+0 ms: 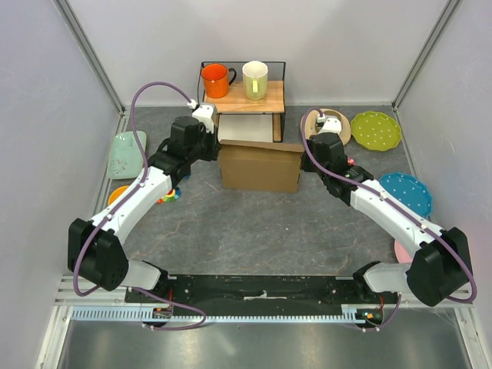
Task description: Fold the paper box
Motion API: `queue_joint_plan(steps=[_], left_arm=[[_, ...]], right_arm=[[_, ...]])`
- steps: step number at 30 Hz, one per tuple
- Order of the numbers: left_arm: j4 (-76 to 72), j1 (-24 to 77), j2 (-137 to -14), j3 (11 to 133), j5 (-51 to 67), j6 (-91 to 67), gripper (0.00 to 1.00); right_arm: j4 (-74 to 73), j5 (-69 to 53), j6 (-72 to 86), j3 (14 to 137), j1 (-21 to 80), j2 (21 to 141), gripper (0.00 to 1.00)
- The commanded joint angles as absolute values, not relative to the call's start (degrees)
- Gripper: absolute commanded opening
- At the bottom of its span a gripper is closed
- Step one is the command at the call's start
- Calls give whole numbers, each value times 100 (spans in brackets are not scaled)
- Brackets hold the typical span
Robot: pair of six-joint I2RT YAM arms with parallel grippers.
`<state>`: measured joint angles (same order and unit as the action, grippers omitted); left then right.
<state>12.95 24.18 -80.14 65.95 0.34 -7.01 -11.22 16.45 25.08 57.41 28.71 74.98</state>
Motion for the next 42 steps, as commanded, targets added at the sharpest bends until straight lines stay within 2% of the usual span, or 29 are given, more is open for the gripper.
queue_joint_plan(steps=[1, 7, 11, 21, 31, 36, 38, 39, 42], left_arm=[[985, 2391, -8016, 6750, 88, -721, 22], [835, 2382, -8051, 6715, 149, -729, 6], [818, 2382, -8130, 6706, 254, -791, 3], [624, 2382, -8147, 6302, 395, -835, 2], [475, 2443, -8077, 5099, 176, -1195, 2], [466, 2443, -8157, 4896, 9, -1301, 2], [448, 2443, -8139, 4904, 9, -1318, 2], [440, 2443, -8121, 4922, 17, -1318, 2], [474, 2443, -8121, 5106, 9, -1301, 2]], right_arm=[[-1960, 1591, 2505, 5669, 2848, 7734, 0], [-1951, 1538, 2505, 5608, 2848, 7743, 0], [-1934, 1494, 2514, 5599, 2848, 7752, 0], [-1942, 1441, 2514, 5607, 2848, 7717, 0], [-1960, 1415, 2505, 5616, 2856, 7752, 0], [-1960, 1389, 2496, 5712, 2848, 7708, 0], [-2056, 1441, 2505, 5800, 2848, 7638, 4], [-2083, 1450, 2505, 5905, 2848, 7568, 11], [-2180, 1538, 2522, 6134, 2848, 7462, 24]])
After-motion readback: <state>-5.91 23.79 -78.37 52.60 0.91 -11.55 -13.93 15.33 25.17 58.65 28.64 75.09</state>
